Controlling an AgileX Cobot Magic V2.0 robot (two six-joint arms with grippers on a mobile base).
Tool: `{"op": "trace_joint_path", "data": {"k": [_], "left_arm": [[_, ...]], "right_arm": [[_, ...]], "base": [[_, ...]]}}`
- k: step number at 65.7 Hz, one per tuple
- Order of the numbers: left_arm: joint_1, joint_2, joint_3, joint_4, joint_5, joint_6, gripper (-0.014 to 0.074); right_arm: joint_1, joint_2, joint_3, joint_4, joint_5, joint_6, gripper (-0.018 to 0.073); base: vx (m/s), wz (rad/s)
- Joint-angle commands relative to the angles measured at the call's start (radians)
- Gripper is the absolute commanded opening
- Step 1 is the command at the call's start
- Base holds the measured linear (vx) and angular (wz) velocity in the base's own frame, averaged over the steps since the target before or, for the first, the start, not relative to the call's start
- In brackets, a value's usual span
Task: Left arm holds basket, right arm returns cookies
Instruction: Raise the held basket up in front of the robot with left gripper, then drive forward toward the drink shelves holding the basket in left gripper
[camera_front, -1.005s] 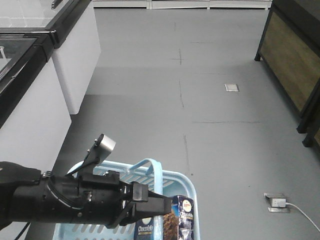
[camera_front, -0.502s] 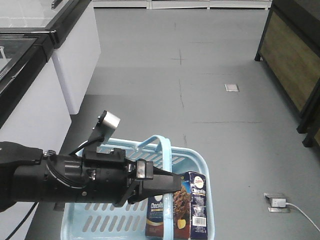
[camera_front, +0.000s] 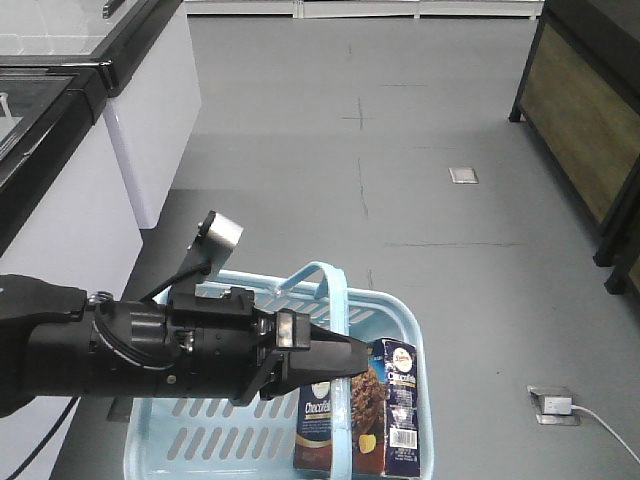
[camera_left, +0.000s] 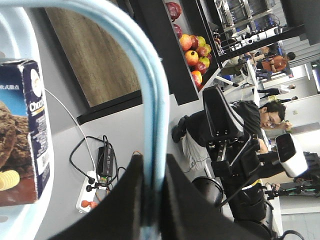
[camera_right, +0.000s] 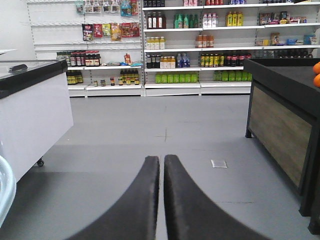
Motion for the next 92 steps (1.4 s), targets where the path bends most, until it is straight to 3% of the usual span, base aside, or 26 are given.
{"op": "trace_joint_path", "data": {"k": [1, 60, 92], "left_arm": [[0.002, -0.042, -0.038, -0.098, 0.039, 0.008, -0.0003], [0.002, -0.042, -0.038, -0.099, 0.039, 0.008, -0.0003], [0.002, -0.042, -0.038, -0.099, 0.039, 0.008, -0.0003]], "right_arm": [[-0.002, -0.012, 0.017, -0.009, -0.07, -0.007, -0.0011], [-0.002, -0.012, 0.017, -0.009, -0.07, -0.007, -0.0011], [-0.002, -0.012, 0.017, -0.009, -0.07, -0.007, -0.0011]], "base": [[0.0, 0.0], [0.01, -0.01], [0.21, 0.07]]}}
